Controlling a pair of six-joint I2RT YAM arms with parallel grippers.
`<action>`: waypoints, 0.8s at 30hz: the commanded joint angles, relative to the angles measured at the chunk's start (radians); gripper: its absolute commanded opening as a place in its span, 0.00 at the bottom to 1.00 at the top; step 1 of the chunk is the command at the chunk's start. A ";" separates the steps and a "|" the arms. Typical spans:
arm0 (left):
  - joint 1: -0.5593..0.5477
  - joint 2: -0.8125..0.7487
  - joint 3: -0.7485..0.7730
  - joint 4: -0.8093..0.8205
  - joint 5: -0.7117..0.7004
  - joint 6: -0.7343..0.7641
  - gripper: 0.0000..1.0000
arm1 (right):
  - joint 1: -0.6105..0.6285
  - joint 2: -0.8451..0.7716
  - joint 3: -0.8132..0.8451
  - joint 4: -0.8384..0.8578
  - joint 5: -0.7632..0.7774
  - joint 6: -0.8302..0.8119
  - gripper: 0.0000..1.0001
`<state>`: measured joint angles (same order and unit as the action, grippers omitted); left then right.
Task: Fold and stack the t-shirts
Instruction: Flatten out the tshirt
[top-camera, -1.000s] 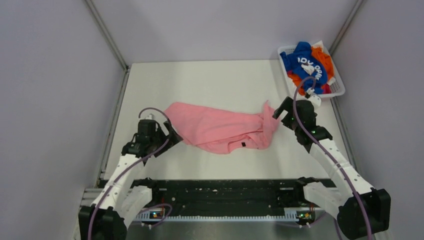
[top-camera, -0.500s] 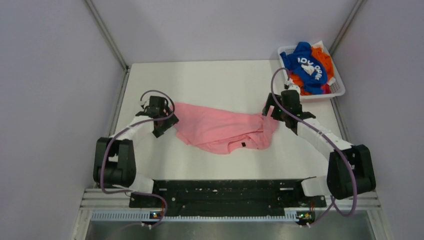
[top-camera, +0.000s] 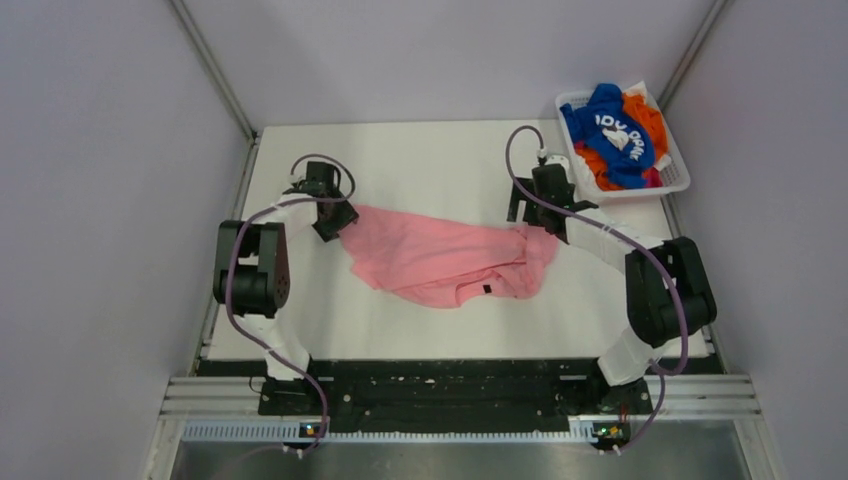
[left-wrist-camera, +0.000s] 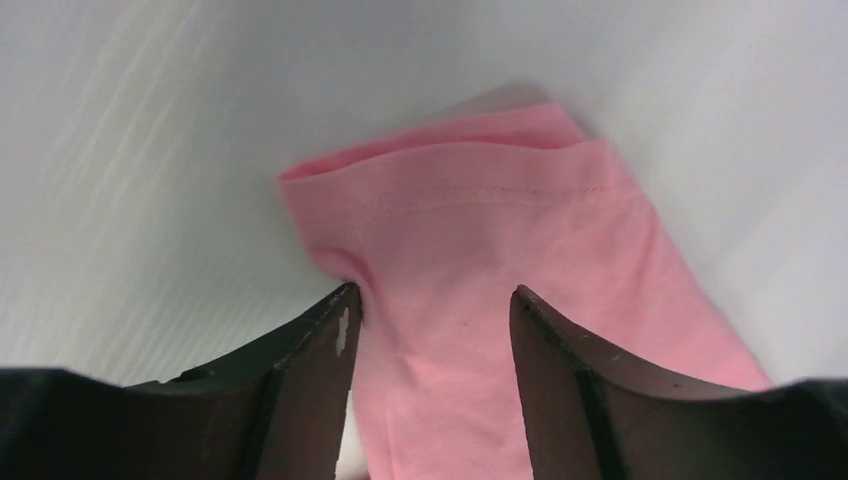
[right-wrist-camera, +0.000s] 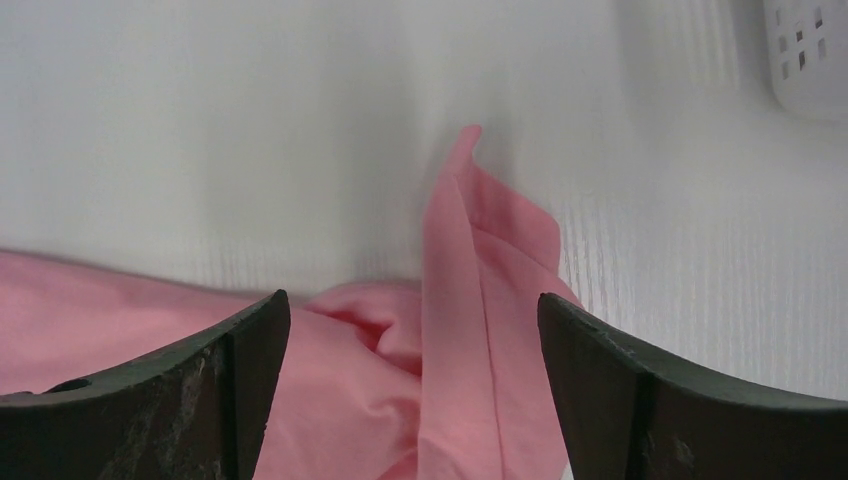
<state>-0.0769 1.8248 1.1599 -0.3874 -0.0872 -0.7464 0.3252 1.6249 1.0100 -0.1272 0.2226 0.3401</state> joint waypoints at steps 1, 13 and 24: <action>0.002 0.103 0.042 0.009 0.082 0.010 0.49 | 0.004 0.041 0.023 0.052 0.021 -0.010 0.91; -0.001 -0.115 -0.019 0.209 0.146 0.078 0.00 | 0.006 0.204 0.093 0.117 0.149 0.032 0.25; -0.026 -0.629 -0.203 0.412 0.061 0.096 0.00 | 0.023 -0.334 -0.098 0.203 0.198 -0.009 0.00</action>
<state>-0.0967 1.3632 0.9970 -0.0944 0.0185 -0.6765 0.3397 1.5368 0.9627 -0.0189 0.3985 0.3443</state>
